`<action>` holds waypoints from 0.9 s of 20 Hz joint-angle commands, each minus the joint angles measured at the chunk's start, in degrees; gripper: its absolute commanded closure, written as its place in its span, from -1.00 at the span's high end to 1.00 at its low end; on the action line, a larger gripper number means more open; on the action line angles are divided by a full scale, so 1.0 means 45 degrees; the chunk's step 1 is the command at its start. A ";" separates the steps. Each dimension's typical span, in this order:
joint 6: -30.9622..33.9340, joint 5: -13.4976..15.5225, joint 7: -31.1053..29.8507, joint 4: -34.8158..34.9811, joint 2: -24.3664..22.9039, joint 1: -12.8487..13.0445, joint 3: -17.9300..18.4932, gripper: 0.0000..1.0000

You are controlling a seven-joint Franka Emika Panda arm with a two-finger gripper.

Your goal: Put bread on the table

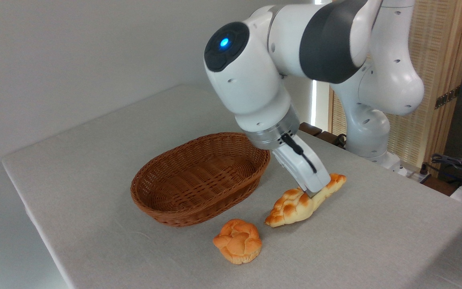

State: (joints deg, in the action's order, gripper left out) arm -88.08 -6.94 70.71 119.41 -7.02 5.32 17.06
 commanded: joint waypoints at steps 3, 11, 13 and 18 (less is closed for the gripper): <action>0.0024 0.0427 -0.0439 -0.0091 -0.0003 0.0321 0.0194 1.00; -0.0015 0.0956 -0.1066 -0.0228 -0.0023 0.0341 0.0174 1.00; 0.0023 0.0956 -0.1085 -0.0751 -0.0100 0.0341 0.0077 1.00; 0.0200 0.1694 -0.0987 -0.3679 -0.0101 -0.0202 -0.0934 1.00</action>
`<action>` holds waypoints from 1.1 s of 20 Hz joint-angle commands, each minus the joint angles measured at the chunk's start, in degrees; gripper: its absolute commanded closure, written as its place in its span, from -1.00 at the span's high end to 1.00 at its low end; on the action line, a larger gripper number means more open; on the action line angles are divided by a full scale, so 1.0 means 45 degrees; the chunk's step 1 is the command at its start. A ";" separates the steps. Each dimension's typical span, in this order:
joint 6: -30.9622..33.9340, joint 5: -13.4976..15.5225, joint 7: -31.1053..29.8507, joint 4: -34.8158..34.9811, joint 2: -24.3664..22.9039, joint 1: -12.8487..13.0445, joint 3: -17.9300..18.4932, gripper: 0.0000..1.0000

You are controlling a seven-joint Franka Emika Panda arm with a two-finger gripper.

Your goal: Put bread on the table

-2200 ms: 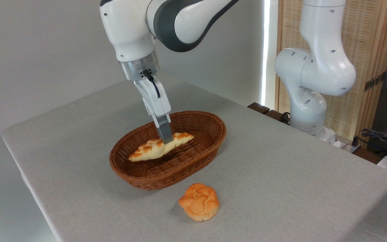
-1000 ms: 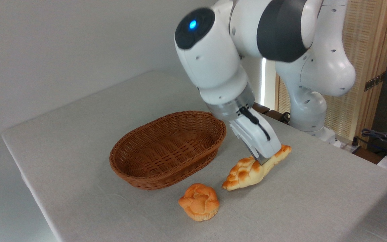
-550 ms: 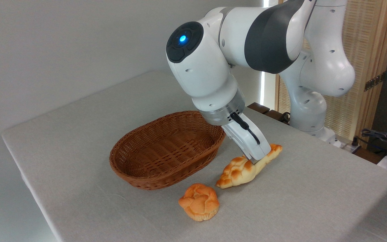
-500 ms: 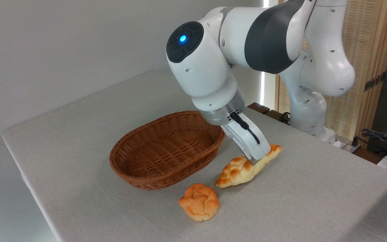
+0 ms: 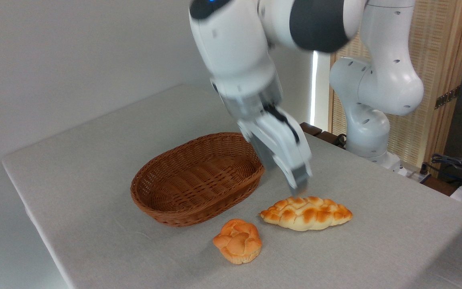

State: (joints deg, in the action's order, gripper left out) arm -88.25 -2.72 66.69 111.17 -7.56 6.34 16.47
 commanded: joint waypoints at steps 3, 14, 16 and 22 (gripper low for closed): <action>-0.0095 0.2104 -0.0307 -0.2886 0.0214 -0.2088 -0.2310 1.00; -0.0975 0.1814 -0.4898 -0.4373 0.1347 -0.2423 -0.4402 1.00; -0.0897 0.1814 -0.4859 -0.4373 0.1347 -0.2423 -0.4442 1.00; -0.0818 0.0940 -0.4898 -0.4374 0.1328 -0.1977 -0.4442 1.00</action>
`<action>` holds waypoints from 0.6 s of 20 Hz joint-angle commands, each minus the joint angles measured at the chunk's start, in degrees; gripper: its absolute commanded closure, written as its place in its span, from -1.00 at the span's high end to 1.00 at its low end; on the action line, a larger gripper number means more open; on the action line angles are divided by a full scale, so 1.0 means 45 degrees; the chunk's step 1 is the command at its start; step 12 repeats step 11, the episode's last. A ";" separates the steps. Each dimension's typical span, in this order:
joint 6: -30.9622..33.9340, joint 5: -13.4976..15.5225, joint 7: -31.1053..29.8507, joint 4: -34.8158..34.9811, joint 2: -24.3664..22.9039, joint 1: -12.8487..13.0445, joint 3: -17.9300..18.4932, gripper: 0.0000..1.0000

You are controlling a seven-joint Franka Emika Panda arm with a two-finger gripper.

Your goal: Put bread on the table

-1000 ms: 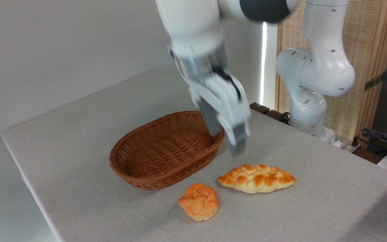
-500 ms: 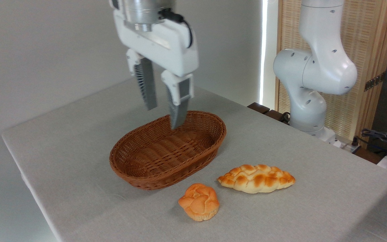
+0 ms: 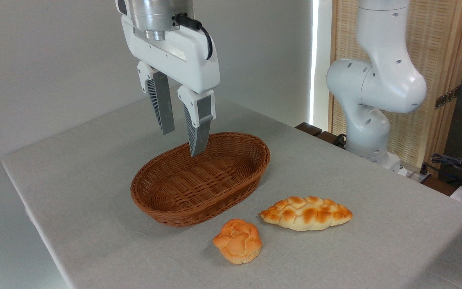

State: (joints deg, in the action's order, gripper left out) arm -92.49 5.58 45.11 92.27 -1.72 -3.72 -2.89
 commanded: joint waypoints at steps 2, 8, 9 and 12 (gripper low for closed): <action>0.0103 -0.1084 -0.0123 -0.0192 0.0030 0.0319 -0.0120 1.00; 0.0142 -0.0986 -0.0201 -0.0173 0.0049 0.0397 -0.0120 1.00; 0.0142 -0.0986 -0.0182 -0.0173 0.0049 0.0397 -0.0120 1.00; 0.0162 -0.0986 -0.0162 -0.0173 0.0068 0.0397 -0.0139 1.00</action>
